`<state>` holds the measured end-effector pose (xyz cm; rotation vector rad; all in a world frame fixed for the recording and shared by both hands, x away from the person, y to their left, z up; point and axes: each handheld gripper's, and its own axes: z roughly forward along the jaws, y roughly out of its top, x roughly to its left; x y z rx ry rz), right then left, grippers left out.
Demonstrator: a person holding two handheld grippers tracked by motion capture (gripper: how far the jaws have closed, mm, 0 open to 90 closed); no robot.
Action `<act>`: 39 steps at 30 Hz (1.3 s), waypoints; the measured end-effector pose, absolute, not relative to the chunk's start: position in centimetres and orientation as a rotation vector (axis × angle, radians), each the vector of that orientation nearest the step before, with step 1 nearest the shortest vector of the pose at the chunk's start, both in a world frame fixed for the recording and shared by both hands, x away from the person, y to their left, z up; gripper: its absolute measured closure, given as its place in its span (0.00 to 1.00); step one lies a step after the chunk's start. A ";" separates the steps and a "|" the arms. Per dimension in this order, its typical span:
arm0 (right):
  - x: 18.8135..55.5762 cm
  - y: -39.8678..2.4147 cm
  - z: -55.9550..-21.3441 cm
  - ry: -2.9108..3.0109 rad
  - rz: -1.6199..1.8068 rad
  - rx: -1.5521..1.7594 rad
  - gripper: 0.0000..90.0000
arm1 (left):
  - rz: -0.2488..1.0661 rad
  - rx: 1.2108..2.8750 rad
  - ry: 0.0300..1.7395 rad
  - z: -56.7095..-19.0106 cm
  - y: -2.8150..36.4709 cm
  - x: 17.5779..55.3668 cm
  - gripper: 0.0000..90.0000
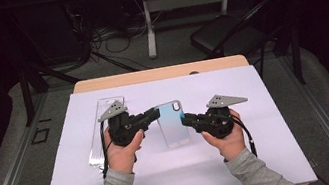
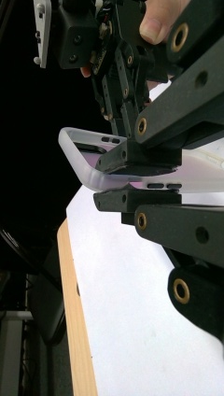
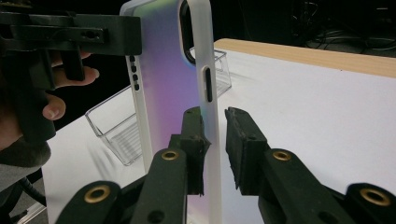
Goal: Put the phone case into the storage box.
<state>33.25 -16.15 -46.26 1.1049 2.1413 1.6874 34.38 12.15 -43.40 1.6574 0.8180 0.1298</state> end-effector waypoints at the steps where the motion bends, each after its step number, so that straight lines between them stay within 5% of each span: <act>1: 33.3 -16.2 -46.3 2.141 1.688 1.105 0.85 | 0.130 1.658 0.818 -43.4 12.2 34.4 0.92; 39: 33.5 -17.0 -45.9 2.101 1.769 1.156 0.72 | 0.177 1.626 0.872 -43.3 14.5 34.8 0.92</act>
